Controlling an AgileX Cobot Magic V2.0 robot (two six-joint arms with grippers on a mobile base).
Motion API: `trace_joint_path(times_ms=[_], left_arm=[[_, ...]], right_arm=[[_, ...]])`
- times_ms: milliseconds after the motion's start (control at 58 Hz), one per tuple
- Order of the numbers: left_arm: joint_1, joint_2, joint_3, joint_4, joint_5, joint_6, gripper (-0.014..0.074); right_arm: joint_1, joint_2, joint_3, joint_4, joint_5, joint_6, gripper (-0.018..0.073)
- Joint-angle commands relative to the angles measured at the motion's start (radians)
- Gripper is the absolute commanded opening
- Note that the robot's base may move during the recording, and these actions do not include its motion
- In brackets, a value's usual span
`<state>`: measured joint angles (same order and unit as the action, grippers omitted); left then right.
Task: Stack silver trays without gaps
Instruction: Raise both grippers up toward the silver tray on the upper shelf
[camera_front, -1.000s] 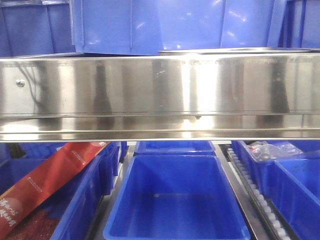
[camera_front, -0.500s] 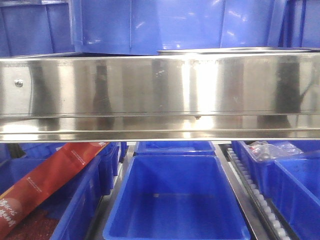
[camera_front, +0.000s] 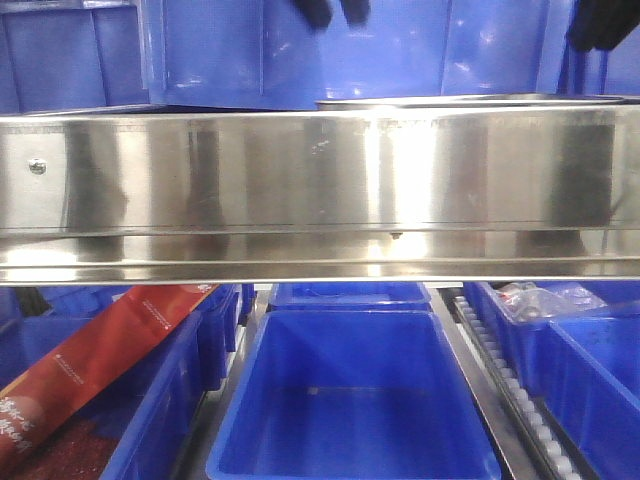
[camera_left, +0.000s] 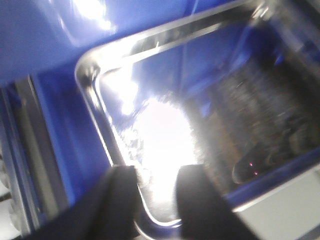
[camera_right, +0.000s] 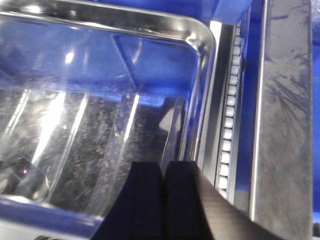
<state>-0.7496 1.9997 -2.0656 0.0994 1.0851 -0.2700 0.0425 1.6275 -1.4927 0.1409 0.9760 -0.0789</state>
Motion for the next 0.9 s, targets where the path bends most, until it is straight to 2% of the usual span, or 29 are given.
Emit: trace_joint_path(times_ms=[0,69,155,207,259,466,741,879], left_arm=[[-0.006,0.007,-0.010,0.003,0.002,-0.039,0.0314],[-0.006,0.012,-0.010,0.005,-0.002,-0.055,0.0370],[-0.006,0.016,-0.010,0.012,-0.011,-0.057,0.0402],[-0.006,0.022,-0.010,0.014,-0.017,-0.062,0.0403],[-0.004,0.026,-0.010,0.014,-0.025,-0.076,0.0404],[0.000,0.066,-0.010,0.018,-0.023,-0.076,0.0404],[0.000,0.077,-0.010,0.018,-0.026,-0.078,0.0404],[0.000,0.079,-0.010,0.025,-0.026,-0.107,0.0404]], right_arm=[[0.001,0.013,-0.013,-0.012,-0.017,-0.003,-0.0034],[0.001,0.020,-0.013,-0.012,-0.015,-0.003,0.0104],[0.001,0.025,-0.013,-0.012,-0.027,-0.003,0.0330],[0.001,0.028,-0.013,-0.014,-0.047,-0.003,0.0404],[0.001,0.028,-0.013,-0.014,-0.066,-0.003,0.0407],[-0.001,0.030,-0.013,-0.031,-0.107,-0.003,0.0305],[-0.001,0.079,-0.013,-0.031,-0.112,-0.003,0.0304],[-0.001,0.106,-0.013,-0.031,-0.108,-0.003,0.0304]])
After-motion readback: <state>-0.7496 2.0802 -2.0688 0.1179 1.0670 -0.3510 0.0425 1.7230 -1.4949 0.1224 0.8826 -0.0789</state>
